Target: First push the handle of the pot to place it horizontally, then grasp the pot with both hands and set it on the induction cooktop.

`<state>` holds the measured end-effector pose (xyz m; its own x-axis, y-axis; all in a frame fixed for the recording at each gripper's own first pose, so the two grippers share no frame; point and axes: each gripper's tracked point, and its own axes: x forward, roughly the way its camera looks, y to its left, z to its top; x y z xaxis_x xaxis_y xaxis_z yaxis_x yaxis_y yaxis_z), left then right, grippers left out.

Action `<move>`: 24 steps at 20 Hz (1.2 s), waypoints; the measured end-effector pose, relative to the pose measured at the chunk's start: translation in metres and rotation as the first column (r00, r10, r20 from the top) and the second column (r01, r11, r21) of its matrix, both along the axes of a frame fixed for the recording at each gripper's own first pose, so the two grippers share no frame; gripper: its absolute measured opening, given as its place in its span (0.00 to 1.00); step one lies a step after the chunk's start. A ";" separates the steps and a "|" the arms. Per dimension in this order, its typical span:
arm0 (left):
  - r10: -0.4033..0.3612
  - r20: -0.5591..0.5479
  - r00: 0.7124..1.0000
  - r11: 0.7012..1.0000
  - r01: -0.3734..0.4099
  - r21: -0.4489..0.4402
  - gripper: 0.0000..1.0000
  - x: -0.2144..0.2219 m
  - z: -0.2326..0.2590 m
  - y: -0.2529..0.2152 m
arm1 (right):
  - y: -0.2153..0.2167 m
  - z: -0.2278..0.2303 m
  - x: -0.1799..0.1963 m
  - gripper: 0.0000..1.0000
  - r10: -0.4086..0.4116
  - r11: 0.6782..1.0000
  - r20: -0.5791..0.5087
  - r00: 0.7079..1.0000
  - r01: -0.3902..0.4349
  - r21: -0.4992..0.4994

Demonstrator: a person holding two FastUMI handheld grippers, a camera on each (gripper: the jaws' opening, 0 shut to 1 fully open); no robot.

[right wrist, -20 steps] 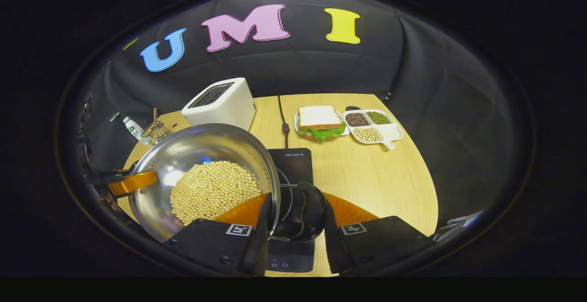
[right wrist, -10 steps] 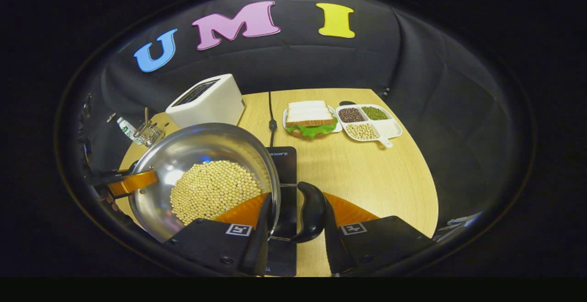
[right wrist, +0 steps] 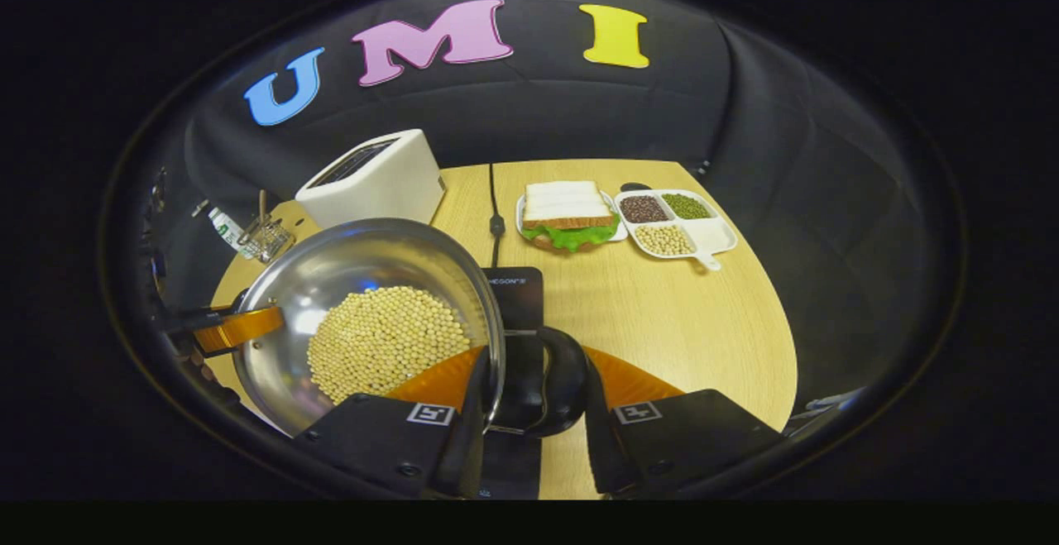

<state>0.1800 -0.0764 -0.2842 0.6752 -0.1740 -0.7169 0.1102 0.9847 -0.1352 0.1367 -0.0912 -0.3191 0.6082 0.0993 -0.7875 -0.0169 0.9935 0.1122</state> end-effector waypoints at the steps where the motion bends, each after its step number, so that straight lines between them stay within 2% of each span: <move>1: -0.003 0.002 1.000 1.000 0.003 0.004 0.59 0.000 -0.001 0.000 | 0.001 -0.001 -0.001 0.55 -0.003 1.000 -0.005 1.000 0.003 0.006; 7: -0.015 0.001 1.000 1.000 0.015 0.006 0.60 0.001 -0.002 0.000 | 0.000 0.000 -0.001 0.55 -0.019 1.000 -0.011 1.000 0.020 0.013; 11: -0.016 -0.009 1.000 1.000 0.016 0.010 0.64 -0.002 -0.004 0.002 | 0.000 0.002 -0.001 0.63 -0.013 1.000 0.000 1.000 0.013 0.000; 12: -0.009 -0.005 1.000 1.000 0.009 0.024 0.68 -0.003 -0.003 0.005 | 0.003 0.006 0.000 0.66 -0.009 1.000 0.011 1.000 0.009 0.016; 13: -0.003 0.004 1.000 0.999 0.003 0.035 0.73 -0.003 -0.003 0.008 | 0.007 0.005 -0.001 0.83 -0.008 1.000 0.018 1.000 0.008 0.030; 14: 0.006 0.016 1.000 0.999 -0.006 0.036 0.91 -0.002 -0.002 0.010 | 0.006 0.012 0.001 1.00 -0.013 0.999 0.025 1.000 0.012 0.035; 15: 0.009 0.016 1.000 1.000 -0.009 0.025 0.98 -0.008 0.001 0.009 | 0.004 0.013 0.002 1.00 -0.020 0.999 0.032 0.999 0.019 0.032; 19: 0.023 0.042 0.999 0.999 -0.025 0.032 0.96 -0.016 0.015 0.016 | -0.002 0.028 -0.002 0.99 -0.054 0.998 0.064 0.996 0.053 0.021; 24: 0.028 0.153 0.988 0.999 -0.031 0.023 0.96 -0.026 0.060 0.020 | -0.005 0.071 -0.008 0.99 -0.088 0.996 0.173 0.981 0.085 0.026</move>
